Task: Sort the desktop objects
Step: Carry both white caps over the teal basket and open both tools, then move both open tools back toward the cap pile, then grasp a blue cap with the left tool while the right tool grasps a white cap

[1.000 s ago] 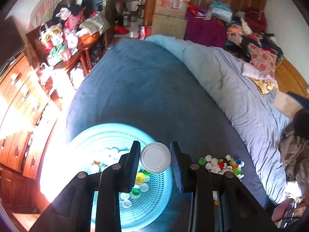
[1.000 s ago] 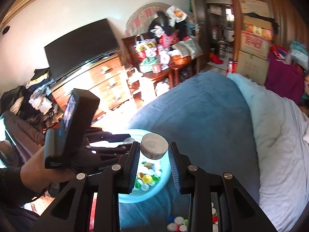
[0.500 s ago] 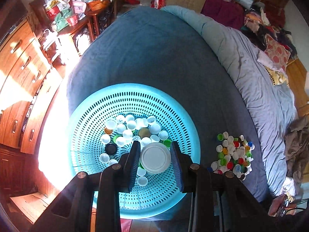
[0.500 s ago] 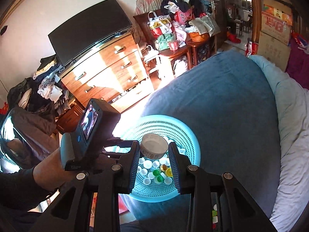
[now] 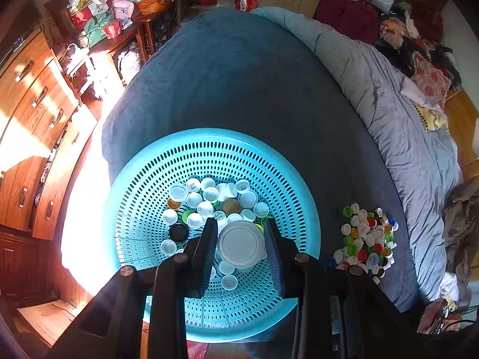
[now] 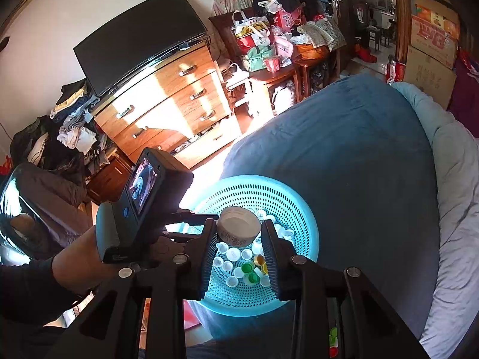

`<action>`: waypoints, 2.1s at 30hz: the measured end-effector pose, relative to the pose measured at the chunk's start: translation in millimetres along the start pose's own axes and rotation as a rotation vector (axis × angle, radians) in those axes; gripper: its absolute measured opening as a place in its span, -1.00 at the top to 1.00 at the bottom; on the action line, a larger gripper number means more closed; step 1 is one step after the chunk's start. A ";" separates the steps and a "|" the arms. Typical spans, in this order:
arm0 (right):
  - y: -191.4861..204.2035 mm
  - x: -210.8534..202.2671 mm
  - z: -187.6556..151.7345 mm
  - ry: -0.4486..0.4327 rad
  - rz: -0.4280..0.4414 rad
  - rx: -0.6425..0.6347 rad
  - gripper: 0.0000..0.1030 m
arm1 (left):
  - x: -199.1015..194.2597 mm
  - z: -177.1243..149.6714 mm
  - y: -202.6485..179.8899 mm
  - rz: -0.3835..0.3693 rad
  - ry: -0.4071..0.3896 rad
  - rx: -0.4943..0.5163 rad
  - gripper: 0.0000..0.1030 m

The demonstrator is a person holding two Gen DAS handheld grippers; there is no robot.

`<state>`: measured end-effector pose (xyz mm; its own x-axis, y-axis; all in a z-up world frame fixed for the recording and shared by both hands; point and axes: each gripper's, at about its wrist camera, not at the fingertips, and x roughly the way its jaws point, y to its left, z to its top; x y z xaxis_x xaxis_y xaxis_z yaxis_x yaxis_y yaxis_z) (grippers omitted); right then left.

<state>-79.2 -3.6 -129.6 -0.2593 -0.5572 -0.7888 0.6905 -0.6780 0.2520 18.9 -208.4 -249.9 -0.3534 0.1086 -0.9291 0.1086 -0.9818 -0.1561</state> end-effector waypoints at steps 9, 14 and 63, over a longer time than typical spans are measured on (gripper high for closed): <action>5.9 4.7 5.2 0.005 0.003 -0.006 0.28 | 4.2 -4.9 7.5 0.020 0.014 -0.012 0.15; 6.9 1.7 8.8 -0.013 0.003 -0.012 -0.06 | 4.4 -6.1 12.4 0.049 0.008 -0.025 -0.11; -265.7 -115.2 -526.9 0.135 -0.178 1.078 -0.29 | 309.5 -52.8 -319.6 0.061 0.213 0.322 -0.33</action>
<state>123.0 493.3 -401.0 -0.1753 -0.3979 -0.9006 -0.3182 -0.8427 0.4342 -76.1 147.2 -505.3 -0.1508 0.0451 -0.9875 -0.1855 -0.9825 -0.0165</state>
